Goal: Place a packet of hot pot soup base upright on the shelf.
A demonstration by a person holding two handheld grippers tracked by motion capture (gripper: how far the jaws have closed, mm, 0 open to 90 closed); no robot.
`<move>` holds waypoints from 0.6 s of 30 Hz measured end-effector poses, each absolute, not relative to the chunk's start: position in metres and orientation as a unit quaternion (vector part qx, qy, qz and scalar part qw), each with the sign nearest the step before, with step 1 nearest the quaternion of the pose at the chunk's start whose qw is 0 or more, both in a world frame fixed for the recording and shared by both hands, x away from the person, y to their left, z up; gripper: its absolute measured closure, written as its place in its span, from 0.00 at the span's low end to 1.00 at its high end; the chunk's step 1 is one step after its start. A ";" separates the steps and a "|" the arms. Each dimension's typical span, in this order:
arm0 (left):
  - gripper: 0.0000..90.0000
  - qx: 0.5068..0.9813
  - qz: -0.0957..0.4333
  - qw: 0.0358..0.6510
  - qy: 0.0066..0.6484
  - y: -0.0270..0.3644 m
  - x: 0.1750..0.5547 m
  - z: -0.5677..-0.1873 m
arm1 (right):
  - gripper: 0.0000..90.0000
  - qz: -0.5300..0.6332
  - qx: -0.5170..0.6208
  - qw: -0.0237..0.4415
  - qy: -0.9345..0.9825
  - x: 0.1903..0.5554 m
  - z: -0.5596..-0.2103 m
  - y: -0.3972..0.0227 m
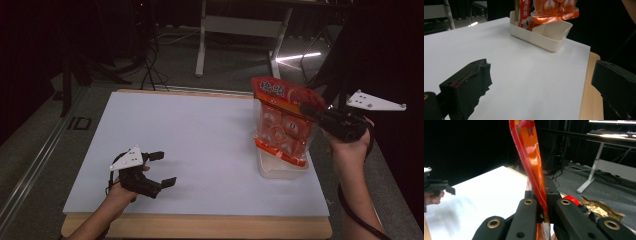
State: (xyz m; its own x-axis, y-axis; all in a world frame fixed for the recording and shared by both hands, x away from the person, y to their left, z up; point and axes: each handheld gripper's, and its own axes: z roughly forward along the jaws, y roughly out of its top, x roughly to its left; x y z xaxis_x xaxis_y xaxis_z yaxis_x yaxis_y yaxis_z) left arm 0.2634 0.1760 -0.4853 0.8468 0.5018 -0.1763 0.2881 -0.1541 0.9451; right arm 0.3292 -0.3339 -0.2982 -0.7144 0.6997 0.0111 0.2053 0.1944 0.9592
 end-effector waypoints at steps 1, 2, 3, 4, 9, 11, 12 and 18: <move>0.02 0.754 0.086 0.596 0.263 0.176 0.263 -0.487 | 1.00 0.555 0.307 0.222 0.741 0.330 -0.300 -0.335; 0.02 0.755 0.086 0.595 0.264 0.175 0.263 -0.488 | 1.00 0.554 0.311 0.221 0.740 0.332 -0.301 -0.336; 0.02 0.754 0.085 0.595 0.264 0.175 0.263 -0.489 | 1.00 0.551 0.314 0.223 0.740 0.333 -0.303 -0.337; 0.02 0.753 0.083 0.596 0.266 0.175 0.263 -0.490 | 1.00 0.550 0.316 0.221 0.741 0.333 -0.304 -0.338; 0.02 0.753 0.079 0.597 0.265 0.175 0.264 -0.492 | 1.00 0.543 0.329 0.219 0.741 0.338 -0.314 -0.342; 0.02 0.755 0.078 0.595 0.264 0.175 0.264 -0.493 | 1.00 0.539 0.333 0.219 0.742 0.341 -0.318 -0.343; 0.02 0.754 0.077 0.596 0.265 0.175 0.264 -0.494 | 1.00 0.537 0.335 0.219 0.743 0.342 -0.320 -0.344; 0.02 0.753 0.079 0.596 0.266 0.176 0.265 -0.495 | 1.00 0.531 0.343 0.207 0.747 0.348 -0.334 -0.344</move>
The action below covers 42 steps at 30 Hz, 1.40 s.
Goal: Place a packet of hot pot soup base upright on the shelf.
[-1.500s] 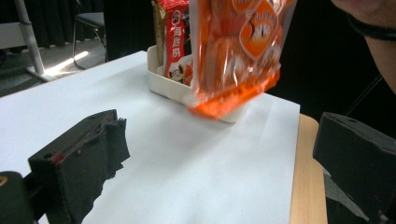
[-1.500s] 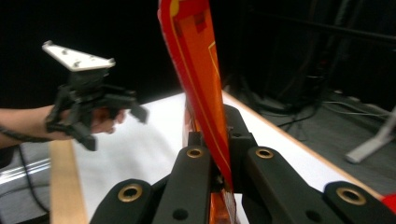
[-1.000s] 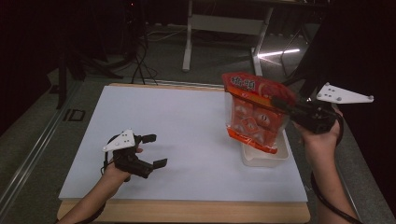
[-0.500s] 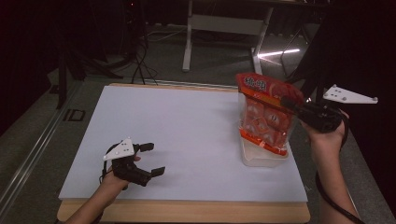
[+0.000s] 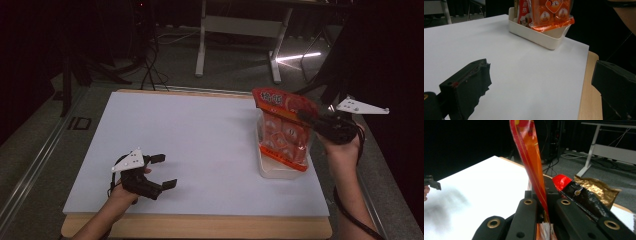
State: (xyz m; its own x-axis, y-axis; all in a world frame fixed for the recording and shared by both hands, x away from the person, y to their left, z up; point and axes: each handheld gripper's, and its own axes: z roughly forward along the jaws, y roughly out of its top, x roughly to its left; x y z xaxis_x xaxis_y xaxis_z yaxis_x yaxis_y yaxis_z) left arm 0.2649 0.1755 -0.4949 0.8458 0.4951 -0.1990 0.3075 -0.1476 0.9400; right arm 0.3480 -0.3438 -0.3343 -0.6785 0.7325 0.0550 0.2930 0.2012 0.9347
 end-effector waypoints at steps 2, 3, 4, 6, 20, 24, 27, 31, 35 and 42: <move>0.02 0.755 0.079 0.595 0.266 0.176 0.265 -0.496 | 1.00 0.530 0.346 0.208 0.746 0.348 -0.336 -0.345; 0.02 0.755 0.079 0.594 0.265 0.176 0.265 -0.496 | 1.00 0.533 0.347 0.205 0.744 0.348 -0.337 -0.346; 0.02 0.755 0.078 0.594 0.266 0.176 0.265 -0.496 | 1.00 0.534 0.348 0.205 0.743 0.348 -0.338 -0.347; 0.02 0.755 0.078 0.594 0.266 0.176 0.265 -0.497 | 1.00 0.534 0.349 0.205 0.742 0.347 -0.339 -0.348; 0.02 0.754 0.076 0.594 0.270 0.177 0.266 -0.499 | 1.00 0.534 0.369 0.187 0.737 0.346 -0.362 -0.354; 0.02 0.756 0.074 0.592 0.271 0.177 0.266 -0.500 | 1.00 0.530 0.378 0.177 0.738 0.348 -0.373 -0.354; 0.02 0.756 0.073 0.591 0.271 0.177 0.267 -0.501 | 1.00 0.537 0.383 0.168 0.733 0.348 -0.379 -0.359; 0.02 0.758 0.071 0.589 0.271 0.176 0.268 -0.502 | 1.00 0.542 0.387 0.160 0.728 0.346 -0.384 -0.365; 0.02 0.758 0.069 0.589 0.271 0.175 0.268 -0.503 | 1.00 0.542 0.389 0.161 0.727 0.345 -0.388 -0.368; 0.02 0.755 0.067 0.591 0.275 0.177 0.269 -0.505 | 1.00 0.530 0.393 0.165 0.733 0.344 -0.396 -0.370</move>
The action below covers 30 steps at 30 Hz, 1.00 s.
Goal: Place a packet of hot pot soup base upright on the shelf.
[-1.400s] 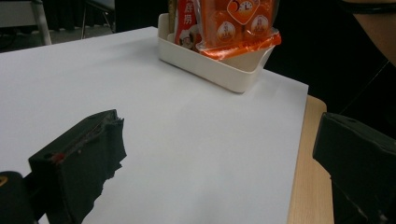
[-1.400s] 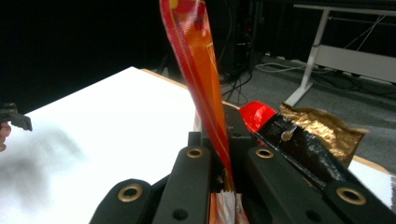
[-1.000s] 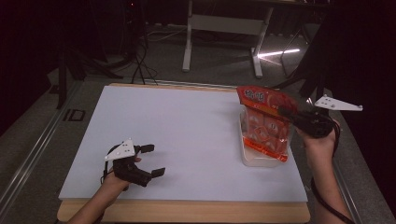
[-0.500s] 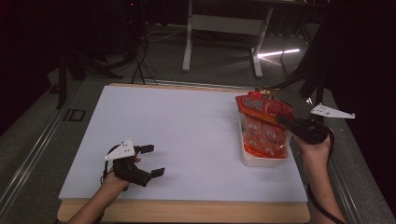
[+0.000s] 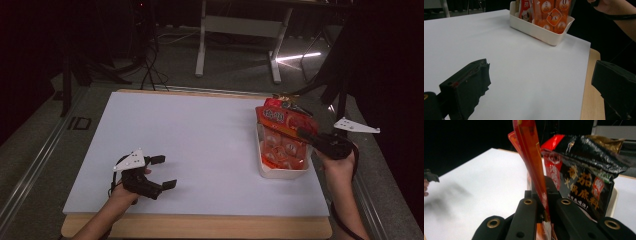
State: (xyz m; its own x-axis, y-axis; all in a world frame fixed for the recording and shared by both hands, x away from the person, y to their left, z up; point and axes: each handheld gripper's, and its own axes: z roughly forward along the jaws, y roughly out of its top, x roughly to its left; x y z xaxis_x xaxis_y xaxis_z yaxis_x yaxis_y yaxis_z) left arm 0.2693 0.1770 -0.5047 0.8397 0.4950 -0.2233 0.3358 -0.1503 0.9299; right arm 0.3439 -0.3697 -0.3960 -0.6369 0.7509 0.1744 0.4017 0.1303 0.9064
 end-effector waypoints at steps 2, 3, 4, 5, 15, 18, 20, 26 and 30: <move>0.02 0.756 0.068 0.590 0.275 0.177 0.269 -0.505 | 1.00 0.528 0.395 0.165 0.733 0.343 -0.399 -0.371; 0.02 0.756 0.066 0.590 0.276 0.178 0.269 -0.505 | 1.00 0.531 0.395 0.162 0.732 0.343 -0.400 -0.372; 0.02 0.756 0.066 0.589 0.276 0.178 0.269 -0.506 | 1.00 0.533 0.397 0.160 0.730 0.343 -0.400 -0.373; 0.02 0.757 0.067 0.589 0.276 0.178 0.269 -0.506 | 1.00 0.533 0.398 0.161 0.729 0.343 -0.401 -0.375; 0.02 0.756 0.064 0.589 0.278 0.179 0.270 -0.507 | 1.00 0.535 0.408 0.161 0.722 0.347 -0.405 -0.388; 0.02 0.754 0.063 0.591 0.280 0.180 0.271 -0.507 | 1.00 0.543 0.417 0.149 0.714 0.351 -0.407 -0.394; 0.02 0.754 0.063 0.591 0.281 0.180 0.271 -0.507 | 1.00 0.544 0.422 0.145 0.711 0.352 -0.408 -0.397; 0.02 0.754 0.063 0.593 0.278 0.180 0.271 -0.506 | 0.99 0.543 0.433 0.144 0.705 0.357 -0.409 -0.402; 0.02 0.751 0.062 0.595 0.280 0.181 0.271 -0.506 | 0.98 0.533 0.425 0.155 0.715 0.353 -0.407 -0.396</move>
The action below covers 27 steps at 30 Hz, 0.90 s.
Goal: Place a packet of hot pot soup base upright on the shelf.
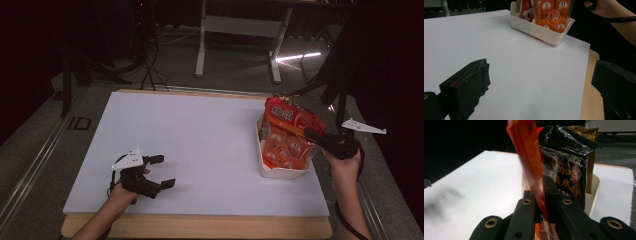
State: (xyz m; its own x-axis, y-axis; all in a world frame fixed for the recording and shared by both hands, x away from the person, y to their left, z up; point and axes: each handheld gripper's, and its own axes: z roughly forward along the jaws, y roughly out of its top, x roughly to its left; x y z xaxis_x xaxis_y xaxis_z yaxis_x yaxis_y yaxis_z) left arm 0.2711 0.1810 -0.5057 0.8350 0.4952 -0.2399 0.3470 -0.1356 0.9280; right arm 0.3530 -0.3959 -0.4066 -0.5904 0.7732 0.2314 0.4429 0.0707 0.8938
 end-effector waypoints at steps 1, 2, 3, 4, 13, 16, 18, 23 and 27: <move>0.02 0.750 0.062 0.595 0.281 0.181 0.271 -0.506 | 0.97 0.532 0.425 0.155 0.716 0.353 -0.406 -0.395; 0.02 0.750 0.062 0.596 0.280 0.181 0.271 -0.506 | 0.97 0.529 0.425 0.156 0.718 0.352 -0.405 -0.395; 0.02 0.750 0.062 0.596 0.280 0.181 0.271 -0.506 | 0.96 0.526 0.425 0.159 0.719 0.351 -0.405 -0.394; 0.02 0.751 0.062 0.595 0.279 0.181 0.271 -0.506 | 0.96 0.524 0.426 0.158 0.720 0.351 -0.404 -0.393; 0.02 0.750 0.061 0.595 0.281 0.181 0.271 -0.507 | 0.85 0.519 0.426 0.172 0.720 0.346 -0.390 -0.386; 0.02 0.751 0.061 0.595 0.281 0.180 0.271 -0.507 | 0.77 0.524 0.426 0.179 0.716 0.344 -0.381 -0.382; 0.02 0.751 0.060 0.594 0.281 0.180 0.270 -0.507 | 0.73 0.528 0.424 0.186 0.712 0.342 -0.374 -0.380; 0.02 0.751 0.061 0.595 0.280 0.180 0.270 -0.507 | 0.65 0.533 0.415 0.202 0.709 0.340 -0.357 -0.373; 0.02 0.750 0.060 0.596 0.280 0.180 0.270 -0.507 | 0.62 0.533 0.411 0.208 0.710 0.340 -0.352 -0.370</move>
State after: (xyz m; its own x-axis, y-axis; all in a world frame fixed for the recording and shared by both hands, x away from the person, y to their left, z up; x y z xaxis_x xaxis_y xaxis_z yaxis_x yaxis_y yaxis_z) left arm 0.2701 0.1801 -0.5071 0.8357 0.4925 -0.2431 0.3485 -0.1335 0.9277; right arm 0.3402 -0.3700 -0.3518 -0.5766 0.8044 0.1428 0.3613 0.0943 0.9277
